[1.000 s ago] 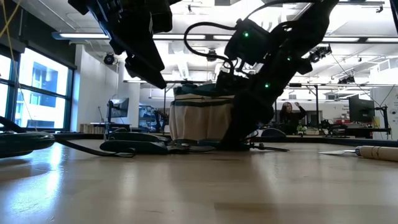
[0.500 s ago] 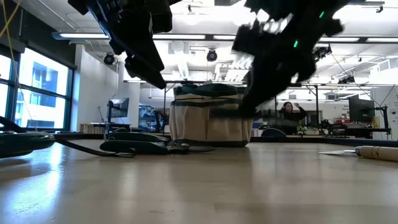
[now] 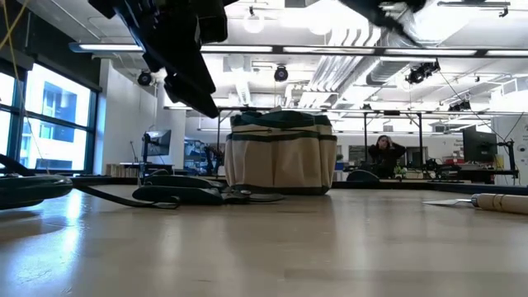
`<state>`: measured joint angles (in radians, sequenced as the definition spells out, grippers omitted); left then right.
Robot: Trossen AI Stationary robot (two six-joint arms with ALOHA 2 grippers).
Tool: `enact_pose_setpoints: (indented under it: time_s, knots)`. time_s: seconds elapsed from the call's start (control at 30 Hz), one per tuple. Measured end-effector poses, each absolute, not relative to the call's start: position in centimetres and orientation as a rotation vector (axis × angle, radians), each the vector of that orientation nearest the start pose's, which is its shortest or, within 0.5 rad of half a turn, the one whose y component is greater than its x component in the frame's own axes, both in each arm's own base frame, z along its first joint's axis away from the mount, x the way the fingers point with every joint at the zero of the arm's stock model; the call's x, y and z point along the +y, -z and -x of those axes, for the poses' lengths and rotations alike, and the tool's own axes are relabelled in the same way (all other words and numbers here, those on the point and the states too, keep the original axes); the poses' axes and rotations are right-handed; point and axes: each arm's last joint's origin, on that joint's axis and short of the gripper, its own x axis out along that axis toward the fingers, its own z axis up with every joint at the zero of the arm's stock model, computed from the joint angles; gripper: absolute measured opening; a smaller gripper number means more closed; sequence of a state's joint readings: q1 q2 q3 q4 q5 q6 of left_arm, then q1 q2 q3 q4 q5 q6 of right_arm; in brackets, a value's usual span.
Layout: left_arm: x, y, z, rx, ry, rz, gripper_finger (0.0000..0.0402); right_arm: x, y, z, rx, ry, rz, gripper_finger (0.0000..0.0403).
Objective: Pick & Place Garden tools in Gardening bag
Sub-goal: Put the top right green shear scissors into the light brown gardening bag
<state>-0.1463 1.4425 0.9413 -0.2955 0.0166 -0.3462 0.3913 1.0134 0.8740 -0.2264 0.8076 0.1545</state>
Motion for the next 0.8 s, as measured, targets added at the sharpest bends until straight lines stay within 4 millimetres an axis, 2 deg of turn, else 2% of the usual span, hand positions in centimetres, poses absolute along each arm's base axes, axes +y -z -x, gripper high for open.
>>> enact_pose_setpoints:
  time_s: [0.1,0.2,0.37,0.57,0.67,0.8]
  knots:
    - [-4.4,-23.1,-29.4,0.813,0.014,0.275,0.0271,5.7,-32.4,-18.8,0.172,0.414,-0.032,0.0034]
    - [-4.4,-23.1,-29.4,0.813,0.016,0.275,0.0271,5.4,-31.4,-17.6,0.071,0.379,-0.134,0.0034]
    - [-4.4,-23.1,-29.4,0.813,0.015,0.275,0.0271,4.5,-28.8,-15.4,-0.187,0.342,-0.204,0.0034]
    - [-4.4,-23.1,-29.4,0.811,0.024,0.252,0.0271,2.9,-24.2,-12.7,-0.517,0.194,-0.158,0.0034]
    - [-4.3,-23.2,-29.5,0.8,0.026,0.252,0.0271,1.9,-21.9,-11.8,-0.569,0.163,-0.111,0.0034]
    - [-4.3,-23.2,-29.6,0.788,0.011,0.243,0.0271,0.9,-21.5,-12.4,-0.532,0.15,-0.08,0.0034]
